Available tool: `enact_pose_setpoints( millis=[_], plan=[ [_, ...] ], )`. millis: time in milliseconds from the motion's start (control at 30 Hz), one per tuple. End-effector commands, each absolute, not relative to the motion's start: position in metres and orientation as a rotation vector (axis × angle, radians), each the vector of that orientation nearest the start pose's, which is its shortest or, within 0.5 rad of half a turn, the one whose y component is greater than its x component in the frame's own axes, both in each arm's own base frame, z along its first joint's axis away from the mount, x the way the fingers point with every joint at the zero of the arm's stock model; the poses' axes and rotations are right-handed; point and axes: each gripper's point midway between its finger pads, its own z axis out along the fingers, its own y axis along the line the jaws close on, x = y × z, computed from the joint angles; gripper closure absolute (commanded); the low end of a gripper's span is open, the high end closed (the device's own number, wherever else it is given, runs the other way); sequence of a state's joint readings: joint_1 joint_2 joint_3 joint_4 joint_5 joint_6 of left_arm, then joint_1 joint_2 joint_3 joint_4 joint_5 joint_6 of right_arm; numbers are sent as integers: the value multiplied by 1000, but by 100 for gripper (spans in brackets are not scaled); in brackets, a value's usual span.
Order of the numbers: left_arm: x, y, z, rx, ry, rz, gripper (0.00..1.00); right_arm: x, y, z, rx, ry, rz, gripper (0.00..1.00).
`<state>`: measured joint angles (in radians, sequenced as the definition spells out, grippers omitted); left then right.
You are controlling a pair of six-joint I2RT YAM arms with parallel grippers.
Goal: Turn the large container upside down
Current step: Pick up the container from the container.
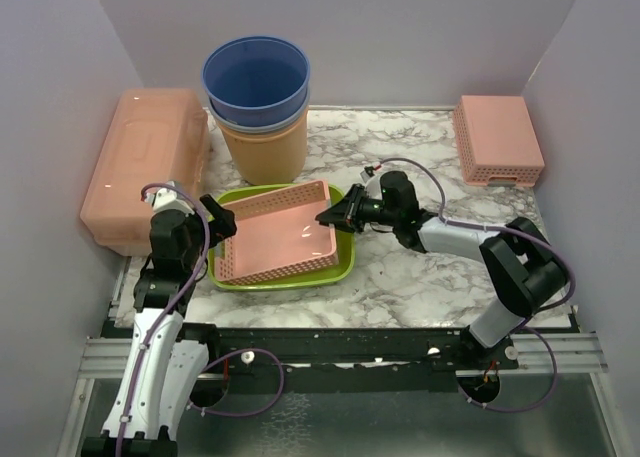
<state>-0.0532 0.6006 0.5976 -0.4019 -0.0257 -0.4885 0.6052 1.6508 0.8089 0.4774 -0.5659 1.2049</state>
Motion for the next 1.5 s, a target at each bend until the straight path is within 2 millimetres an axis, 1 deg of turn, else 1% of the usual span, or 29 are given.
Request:
enact_pose_setpoints(
  millis=[0,133,233,300,400,467,533,633,800,900,1000,1233,1400,1467],
  plan=[
    [256,-9,196,-534,1890,-237,1,279,347,163,191,2243,1636,100],
    [252,-5,203,-550,1856,-228,1,277,345,189,129,2161,1651,99],
    [250,-3,206,-561,1838,-222,1,279,338,209,117,2093,1617,99],
    [250,-3,207,-561,1836,-224,1,283,332,214,137,2071,1563,100],
    [251,-4,205,-558,1843,-228,1,291,318,210,207,2056,1454,100],
    [251,-5,205,-558,1848,-229,1,289,313,212,233,2034,1460,100],
    [251,-5,204,-556,1851,-230,1,285,311,223,217,1973,1489,99],
    [252,-5,203,-556,1856,-229,1,282,302,244,217,1871,1502,99],
    [252,-5,202,-557,1863,-229,1,282,272,274,242,1742,1375,100],
    [253,-6,200,-555,1868,-231,1,278,252,297,240,1654,1307,99],
    [254,-7,198,-552,1878,-234,1,274,235,314,221,1601,1220,99],
    [256,-12,193,-534,1910,-251,1,270,188,327,228,1555,956,100],
    [257,-12,192,-533,1917,-253,1,262,169,343,190,1494,865,99],
    [257,-13,191,-533,1920,-255,1,261,160,344,171,1492,800,99]
  ],
)
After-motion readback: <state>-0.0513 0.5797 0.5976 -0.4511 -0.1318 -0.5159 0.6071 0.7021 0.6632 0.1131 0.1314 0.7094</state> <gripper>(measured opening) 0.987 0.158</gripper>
